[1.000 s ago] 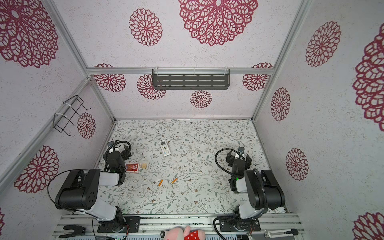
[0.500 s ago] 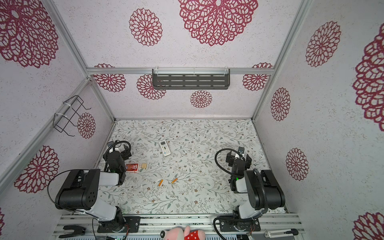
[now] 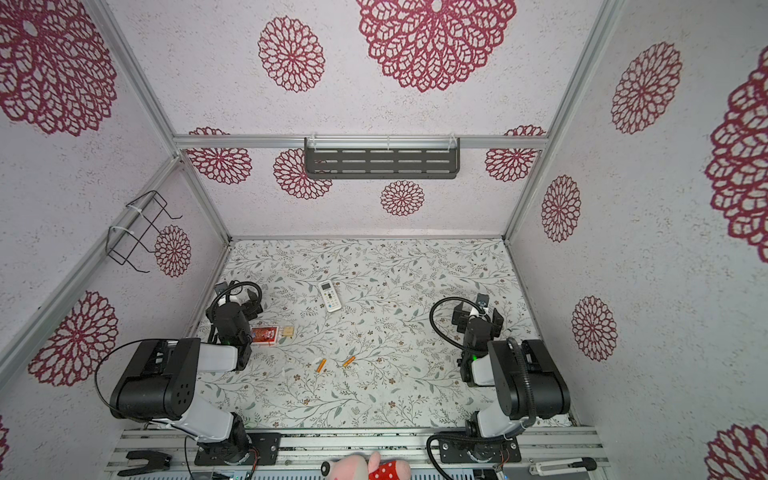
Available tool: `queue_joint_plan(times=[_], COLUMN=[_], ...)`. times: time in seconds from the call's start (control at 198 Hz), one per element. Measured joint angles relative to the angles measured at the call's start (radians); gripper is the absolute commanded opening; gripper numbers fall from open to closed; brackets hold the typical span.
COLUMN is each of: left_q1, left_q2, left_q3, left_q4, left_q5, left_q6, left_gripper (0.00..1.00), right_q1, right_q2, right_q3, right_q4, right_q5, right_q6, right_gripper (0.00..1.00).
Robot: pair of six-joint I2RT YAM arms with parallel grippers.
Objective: Load the batteries into the remote control
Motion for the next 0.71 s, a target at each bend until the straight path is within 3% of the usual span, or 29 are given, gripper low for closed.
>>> queue_joint_plan(times=[0.192,0.333,0.439,0.56,0.707], left_q1=[-0.038,-0.088,-0.162,-0.243,-0.268], left_q2=[-0.154,-0.229,-0.267,-0.325,-0.352], left_q3=[0.052,0.110,0.158,0.304,0.489], left_q4=[-0.208,-0.304,-0.458,-0.771,-1.046], left_q5=[-0.108,-0.185,-0.249,-0.305,-0.191], left_q6=[-0.016,-0.028,-0.047,-0.138,-0.309], left_gripper=[0.97,0.97,0.97,0.97,0.97], right_q1=[0.013,0.044,0.066,0.090,0.174], right_q2=[-0.064,-0.276,-0.458,-0.600,-0.679], right_q3=[-0.106,-0.121,-0.062,0.079,0.193], right_q4=[0.082,0.004,-0.186,-0.515,-0.806], right_q5=[0.019,0.047,0.089,0.128,0.127], right_q6=[-0.005,-0.008,0.052,0.198,0.325], right_gripper=[0.99,0.99,0.99,0.99,0.99])
